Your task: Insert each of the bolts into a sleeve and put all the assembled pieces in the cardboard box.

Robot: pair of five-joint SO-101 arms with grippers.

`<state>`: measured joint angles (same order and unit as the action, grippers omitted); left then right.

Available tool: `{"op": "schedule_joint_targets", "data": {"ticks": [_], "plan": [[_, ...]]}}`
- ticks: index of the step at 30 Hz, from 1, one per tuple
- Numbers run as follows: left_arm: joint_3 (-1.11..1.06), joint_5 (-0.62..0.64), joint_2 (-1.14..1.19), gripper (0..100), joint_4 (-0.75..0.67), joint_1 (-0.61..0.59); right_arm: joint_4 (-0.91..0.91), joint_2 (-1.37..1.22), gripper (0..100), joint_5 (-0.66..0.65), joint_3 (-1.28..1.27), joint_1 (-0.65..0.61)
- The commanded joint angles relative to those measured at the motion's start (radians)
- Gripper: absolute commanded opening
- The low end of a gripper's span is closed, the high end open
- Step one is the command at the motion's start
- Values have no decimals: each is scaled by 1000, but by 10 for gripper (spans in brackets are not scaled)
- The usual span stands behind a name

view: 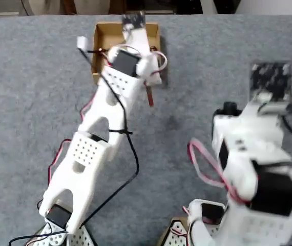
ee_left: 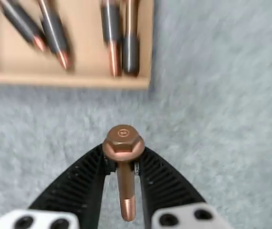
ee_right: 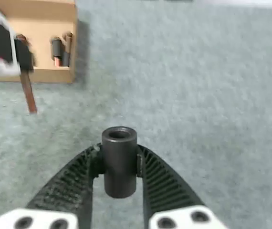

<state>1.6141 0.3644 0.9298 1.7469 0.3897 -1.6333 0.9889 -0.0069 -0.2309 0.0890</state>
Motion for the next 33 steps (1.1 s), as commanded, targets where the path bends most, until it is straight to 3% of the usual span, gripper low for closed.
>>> {"op": "schedule_joint_targets", "data": {"ticks": [1,7,17,24,29,33], "plan": [[58,-31,-196,18,14,-77,17,130,2,-5,-119,-96],[58,-109,-427,18,14,-206,199,369,2,28,-473,-272],[58,-189,-615,18,14,-321,1003,604,2,267,-1101,-443],[58,-193,-680,17,15,-313,1482,601,2,281,-1342,-547],[48,-195,-730,17,18,-281,1626,584,2,278,-1403,-591],[-124,-193,-799,17,18,-207,1706,573,2,203,-1437,-641]]}}
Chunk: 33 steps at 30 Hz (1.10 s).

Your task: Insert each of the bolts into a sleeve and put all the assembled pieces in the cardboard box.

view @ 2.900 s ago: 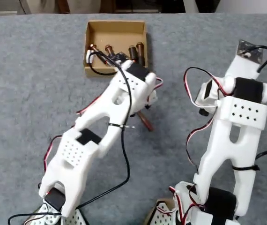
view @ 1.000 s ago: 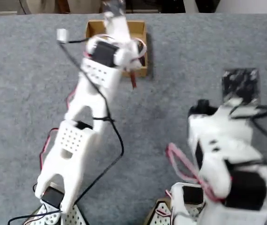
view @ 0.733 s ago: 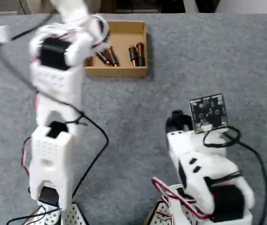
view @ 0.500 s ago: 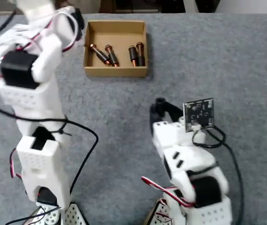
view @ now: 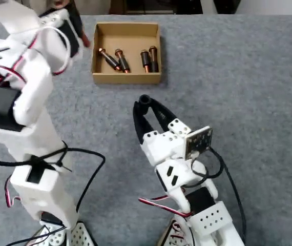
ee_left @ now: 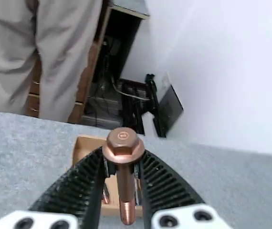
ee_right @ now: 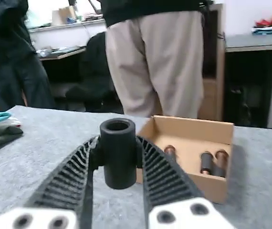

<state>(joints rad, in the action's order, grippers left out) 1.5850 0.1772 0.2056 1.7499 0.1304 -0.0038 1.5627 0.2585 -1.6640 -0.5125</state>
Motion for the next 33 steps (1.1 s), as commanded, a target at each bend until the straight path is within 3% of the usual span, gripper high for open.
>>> {"op": "schedule_joint_targets", "data": {"ticks": [1,11,17,21,28,33], "plan": [[-149,-6,-108,17,15,69,100,2,2,-86,-13,-50],[-756,-6,-501,17,-44,186,183,2,2,-104,-36,-59],[-1226,20,-774,17,-376,190,155,15,2,-107,-36,-93],[-1573,11,-1017,18,-603,269,49,74,2,-103,-36,-107],[-2074,-109,-1314,19,-1008,344,-110,208,2,-57,-35,-113],[-2120,-120,-1330,19,-1033,381,-163,239,2,-48,-30,-107]]}}
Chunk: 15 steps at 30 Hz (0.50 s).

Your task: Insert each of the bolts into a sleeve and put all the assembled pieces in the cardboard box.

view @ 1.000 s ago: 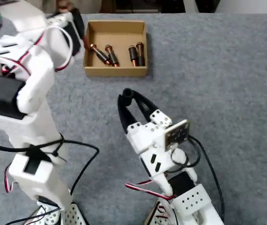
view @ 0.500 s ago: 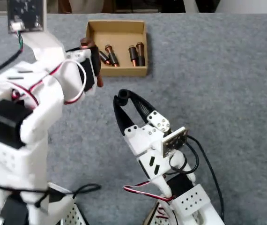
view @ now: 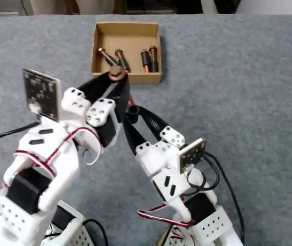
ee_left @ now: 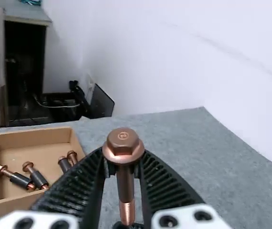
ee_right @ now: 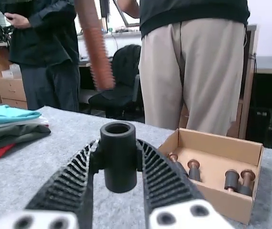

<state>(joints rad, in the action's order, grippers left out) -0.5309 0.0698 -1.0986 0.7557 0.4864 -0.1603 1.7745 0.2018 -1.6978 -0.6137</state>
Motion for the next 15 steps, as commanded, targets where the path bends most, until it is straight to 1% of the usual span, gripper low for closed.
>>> {"op": "schedule_joint_targets", "data": {"ticks": [1,5,10,15], "plan": [[-5,-12,-21,19,-37,25,-6,30,2,8,4,-5],[-12,-15,-4,19,-34,25,-6,25,2,8,4,-8],[-15,-72,-2,19,-32,25,-6,25,2,8,4,-8],[-26,-97,-1,19,38,34,-6,31,2,6,4,-8]]}}
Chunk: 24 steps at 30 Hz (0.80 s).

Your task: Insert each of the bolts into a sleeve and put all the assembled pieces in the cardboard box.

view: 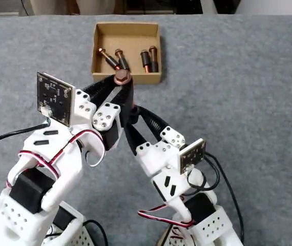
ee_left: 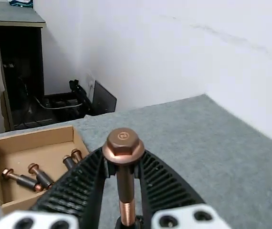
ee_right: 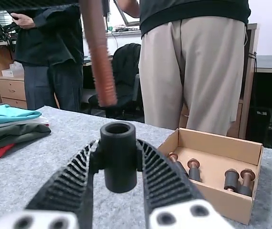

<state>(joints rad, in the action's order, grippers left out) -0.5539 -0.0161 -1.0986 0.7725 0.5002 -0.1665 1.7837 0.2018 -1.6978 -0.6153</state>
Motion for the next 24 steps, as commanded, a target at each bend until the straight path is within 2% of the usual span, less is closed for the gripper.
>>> {"op": "schedule_joint_targets", "data": {"ticks": [1,12,17,24], "plan": [[-17,-11,-1,19,25,26,0,22,2,6,4,-7],[-61,-17,-2,19,-3,32,0,22,2,6,4,-7],[-72,-97,1,19,-11,32,0,19,2,8,4,-8],[-109,-123,1,19,-57,32,0,22,2,8,4,-8]]}}
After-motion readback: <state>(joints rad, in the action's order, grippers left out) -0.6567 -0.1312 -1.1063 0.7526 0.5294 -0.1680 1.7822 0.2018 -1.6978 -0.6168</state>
